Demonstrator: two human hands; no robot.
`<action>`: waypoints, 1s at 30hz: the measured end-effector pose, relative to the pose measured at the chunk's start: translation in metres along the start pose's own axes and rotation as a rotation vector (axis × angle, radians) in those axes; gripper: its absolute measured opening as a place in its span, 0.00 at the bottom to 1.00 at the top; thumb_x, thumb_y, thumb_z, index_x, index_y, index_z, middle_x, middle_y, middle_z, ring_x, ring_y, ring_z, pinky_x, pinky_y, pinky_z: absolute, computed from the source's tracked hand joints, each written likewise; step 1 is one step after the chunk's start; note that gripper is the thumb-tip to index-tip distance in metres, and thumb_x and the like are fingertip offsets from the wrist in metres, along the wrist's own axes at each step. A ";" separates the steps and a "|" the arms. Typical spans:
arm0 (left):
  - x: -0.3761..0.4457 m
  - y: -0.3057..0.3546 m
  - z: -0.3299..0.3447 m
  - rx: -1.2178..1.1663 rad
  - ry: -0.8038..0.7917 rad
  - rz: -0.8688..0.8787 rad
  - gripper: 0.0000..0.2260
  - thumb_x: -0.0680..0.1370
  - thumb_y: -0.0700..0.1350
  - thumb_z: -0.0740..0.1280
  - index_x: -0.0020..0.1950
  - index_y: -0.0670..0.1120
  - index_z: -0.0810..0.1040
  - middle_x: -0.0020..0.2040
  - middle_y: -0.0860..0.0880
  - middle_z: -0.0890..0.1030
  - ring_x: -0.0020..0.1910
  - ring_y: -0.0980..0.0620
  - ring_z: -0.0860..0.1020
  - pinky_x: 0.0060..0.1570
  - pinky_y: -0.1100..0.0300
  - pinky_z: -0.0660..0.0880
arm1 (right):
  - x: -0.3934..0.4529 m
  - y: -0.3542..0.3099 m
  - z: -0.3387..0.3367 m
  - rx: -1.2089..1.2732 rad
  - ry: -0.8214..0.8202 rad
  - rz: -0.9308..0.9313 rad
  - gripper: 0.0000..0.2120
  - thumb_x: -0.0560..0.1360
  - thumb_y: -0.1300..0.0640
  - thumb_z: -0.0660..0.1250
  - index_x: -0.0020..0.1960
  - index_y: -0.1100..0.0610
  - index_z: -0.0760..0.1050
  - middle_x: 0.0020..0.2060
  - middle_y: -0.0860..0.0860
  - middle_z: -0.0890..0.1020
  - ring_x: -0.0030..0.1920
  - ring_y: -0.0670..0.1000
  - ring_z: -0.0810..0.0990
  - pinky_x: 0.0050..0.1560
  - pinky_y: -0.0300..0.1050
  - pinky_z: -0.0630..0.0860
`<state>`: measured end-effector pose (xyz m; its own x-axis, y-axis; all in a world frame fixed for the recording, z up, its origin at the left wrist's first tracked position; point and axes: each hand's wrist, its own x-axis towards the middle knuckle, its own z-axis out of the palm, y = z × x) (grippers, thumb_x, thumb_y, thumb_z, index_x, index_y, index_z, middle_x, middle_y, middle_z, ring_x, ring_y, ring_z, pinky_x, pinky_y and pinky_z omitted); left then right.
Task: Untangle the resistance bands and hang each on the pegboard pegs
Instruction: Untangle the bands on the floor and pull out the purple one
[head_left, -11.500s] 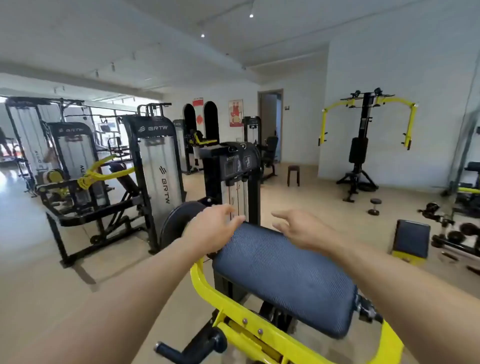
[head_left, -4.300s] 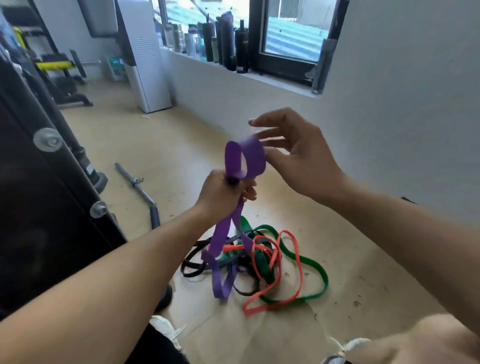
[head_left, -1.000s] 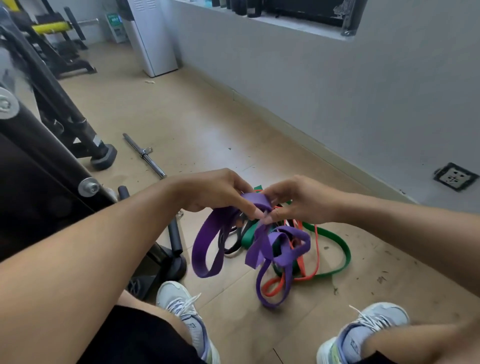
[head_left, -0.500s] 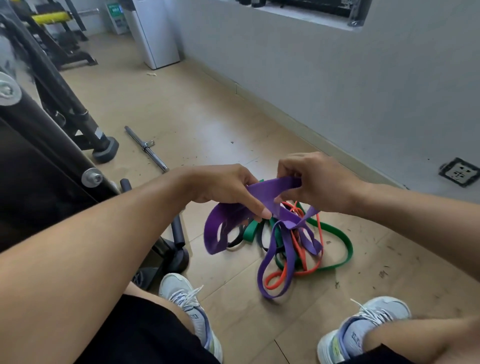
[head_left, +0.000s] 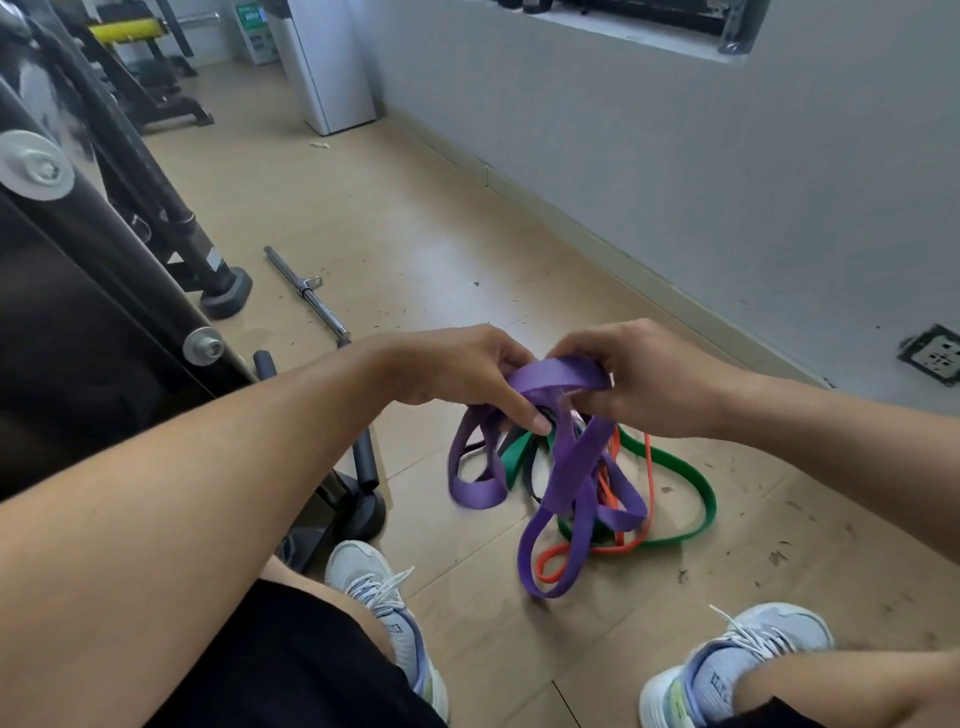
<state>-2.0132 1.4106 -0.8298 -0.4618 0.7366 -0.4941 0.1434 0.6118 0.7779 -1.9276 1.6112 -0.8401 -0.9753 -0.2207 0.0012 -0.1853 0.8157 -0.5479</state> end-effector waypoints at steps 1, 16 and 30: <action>0.000 -0.001 0.000 0.000 0.010 0.000 0.13 0.71 0.42 0.80 0.52 0.42 0.82 0.42 0.45 0.85 0.42 0.48 0.82 0.47 0.55 0.79 | -0.001 0.000 0.001 0.024 -0.023 0.019 0.17 0.72 0.55 0.79 0.59 0.47 0.81 0.43 0.44 0.83 0.43 0.47 0.81 0.47 0.49 0.79; -0.006 0.013 -0.012 -0.369 0.401 0.354 0.12 0.69 0.27 0.69 0.47 0.41 0.77 0.36 0.46 0.80 0.36 0.50 0.78 0.37 0.64 0.75 | 0.008 0.025 0.026 0.310 -0.039 0.269 0.17 0.67 0.44 0.82 0.50 0.48 0.80 0.45 0.46 0.86 0.48 0.48 0.85 0.58 0.56 0.81; -0.010 0.008 -0.004 0.317 0.389 0.048 0.27 0.65 0.52 0.83 0.59 0.55 0.74 0.52 0.58 0.81 0.49 0.57 0.81 0.47 0.59 0.78 | 0.010 -0.013 -0.003 0.196 0.018 0.169 0.19 0.70 0.59 0.77 0.51 0.47 0.69 0.45 0.49 0.81 0.40 0.48 0.80 0.40 0.48 0.79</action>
<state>-2.0113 1.4067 -0.8171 -0.7316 0.6408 -0.2328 0.4034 0.6821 0.6099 -1.9349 1.6001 -0.8304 -0.9928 -0.0794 -0.0901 0.0053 0.7204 -0.6935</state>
